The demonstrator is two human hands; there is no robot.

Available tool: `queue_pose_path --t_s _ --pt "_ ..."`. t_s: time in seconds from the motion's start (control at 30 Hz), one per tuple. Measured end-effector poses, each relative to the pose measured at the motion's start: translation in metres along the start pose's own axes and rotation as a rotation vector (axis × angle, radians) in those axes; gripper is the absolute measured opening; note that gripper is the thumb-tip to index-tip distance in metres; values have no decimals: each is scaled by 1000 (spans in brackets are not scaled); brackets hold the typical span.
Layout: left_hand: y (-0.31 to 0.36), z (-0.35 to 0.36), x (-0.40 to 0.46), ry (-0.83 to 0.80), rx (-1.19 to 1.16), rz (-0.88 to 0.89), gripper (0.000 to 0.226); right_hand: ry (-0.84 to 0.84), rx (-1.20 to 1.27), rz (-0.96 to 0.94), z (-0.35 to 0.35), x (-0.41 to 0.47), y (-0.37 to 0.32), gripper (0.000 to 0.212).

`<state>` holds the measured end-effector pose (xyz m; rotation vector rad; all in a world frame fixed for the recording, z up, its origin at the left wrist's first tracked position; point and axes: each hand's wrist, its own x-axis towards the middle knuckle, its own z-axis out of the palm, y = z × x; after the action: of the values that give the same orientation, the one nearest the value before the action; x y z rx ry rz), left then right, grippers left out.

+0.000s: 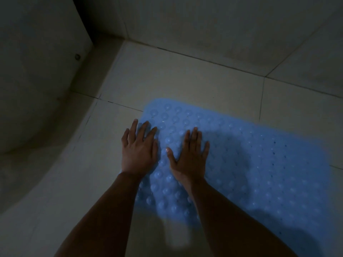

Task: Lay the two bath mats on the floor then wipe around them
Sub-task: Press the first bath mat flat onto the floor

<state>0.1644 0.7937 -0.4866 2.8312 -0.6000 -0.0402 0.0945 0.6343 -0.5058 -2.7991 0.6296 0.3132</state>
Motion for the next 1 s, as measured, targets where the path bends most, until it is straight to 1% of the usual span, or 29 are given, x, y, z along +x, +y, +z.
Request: queue_pose_path --t_s 0.1,0.2,0.27,0.3,0.33,0.4,0.47,0.53,0.6,0.67,0.77,0.9,1.0 --pt "1 -12 1 1 34 19 55 -69 83 -7 -11 1 1 93" --pt "9 -18 9 -34 73 26 55 -182 243 10 -37 12 3 90" --pt "20 -15 14 -80 62 35 60 -250 325 48 -63 30 5 80" --pt "29 -13 16 -111 32 40 65 -246 379 76 -77 39 8 73" --pt "40 -10 18 -151 -4 48 71 -204 444 105 -89 46 14 65" --pt "59 -1 22 -236 -37 78 81 -62 533 129 -104 54 25 52" --pt "74 11 25 -282 -10 129 82 55 561 113 -107 53 39 44" --pt "81 25 26 -298 54 164 80 134 604 79 -104 51 49 39" --pt "84 38 22 -264 119 168 86 194 612 32 -96 51 59 35" --pt "86 47 20 -221 156 172 90 248 594 -14 -84 54 70 33" --pt "86 50 15 -181 157 177 87 325 618 -56 -72 51 79 35" --pt "86 51 16 -176 152 185 84 408 649 -72 -66 54 84 40" --pt "86 51 17 -213 140 188 89 434 654 -72 -65 50 86 40"
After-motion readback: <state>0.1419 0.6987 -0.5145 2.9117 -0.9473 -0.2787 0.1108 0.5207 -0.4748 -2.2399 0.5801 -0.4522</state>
